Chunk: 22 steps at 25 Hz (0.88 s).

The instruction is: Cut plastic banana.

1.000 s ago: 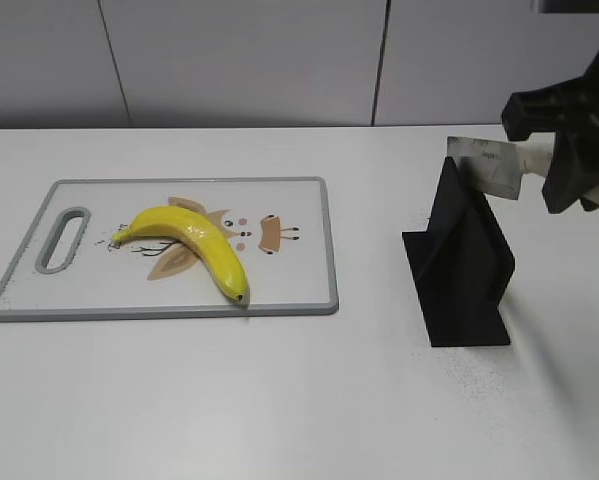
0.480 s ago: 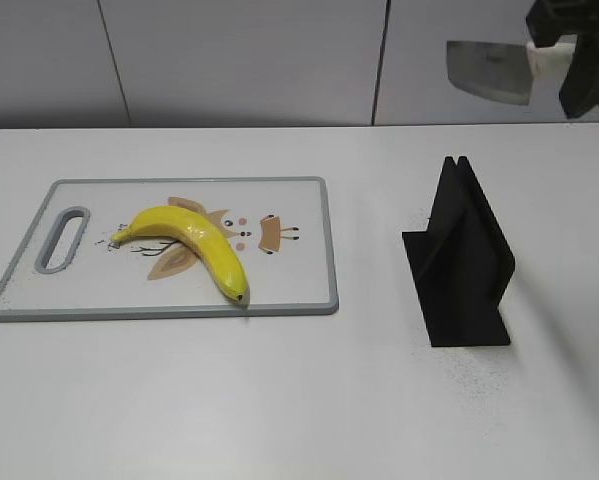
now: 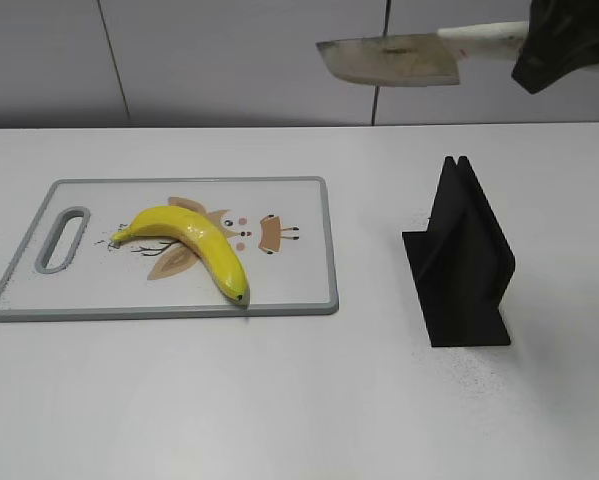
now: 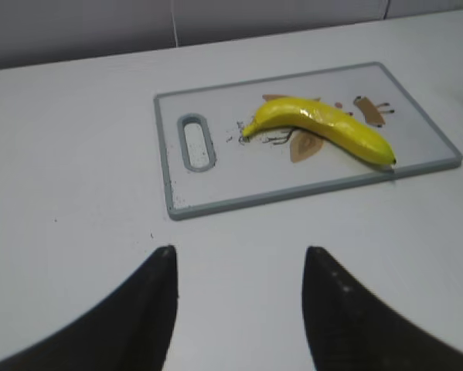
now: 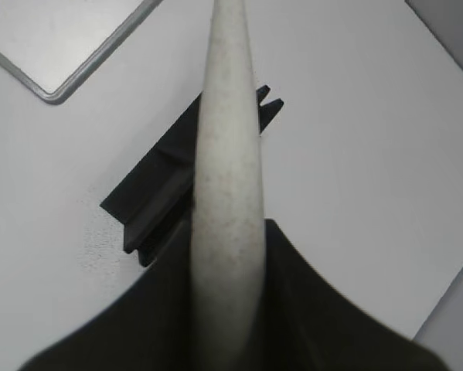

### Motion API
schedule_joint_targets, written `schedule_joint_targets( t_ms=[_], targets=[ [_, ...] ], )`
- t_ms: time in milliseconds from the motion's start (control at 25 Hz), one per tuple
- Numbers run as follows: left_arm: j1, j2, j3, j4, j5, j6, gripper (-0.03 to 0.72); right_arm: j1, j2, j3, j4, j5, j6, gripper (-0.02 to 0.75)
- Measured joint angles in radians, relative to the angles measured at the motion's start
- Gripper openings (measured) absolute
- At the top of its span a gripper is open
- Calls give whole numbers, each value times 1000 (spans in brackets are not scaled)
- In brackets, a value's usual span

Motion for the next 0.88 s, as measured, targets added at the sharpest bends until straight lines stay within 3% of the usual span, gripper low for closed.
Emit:
schedule_joint_targets(
  t_ms=[120,400,600,880],
  targets=[
    [0,97,-23,-30,-48,47,508,-27,72,-73,60,1,-167,164],
    [0,411,-90,-151,-134,258,508,-124,246,-225,351,49,-654,164],
    [0,650,-208,-201,-138,398,508,-132,368,-315,408,59,-843,164],
    [-5,975,-419,-302,-144,707,508,-136,512,-422,487,81,-1110,164]
  ],
)
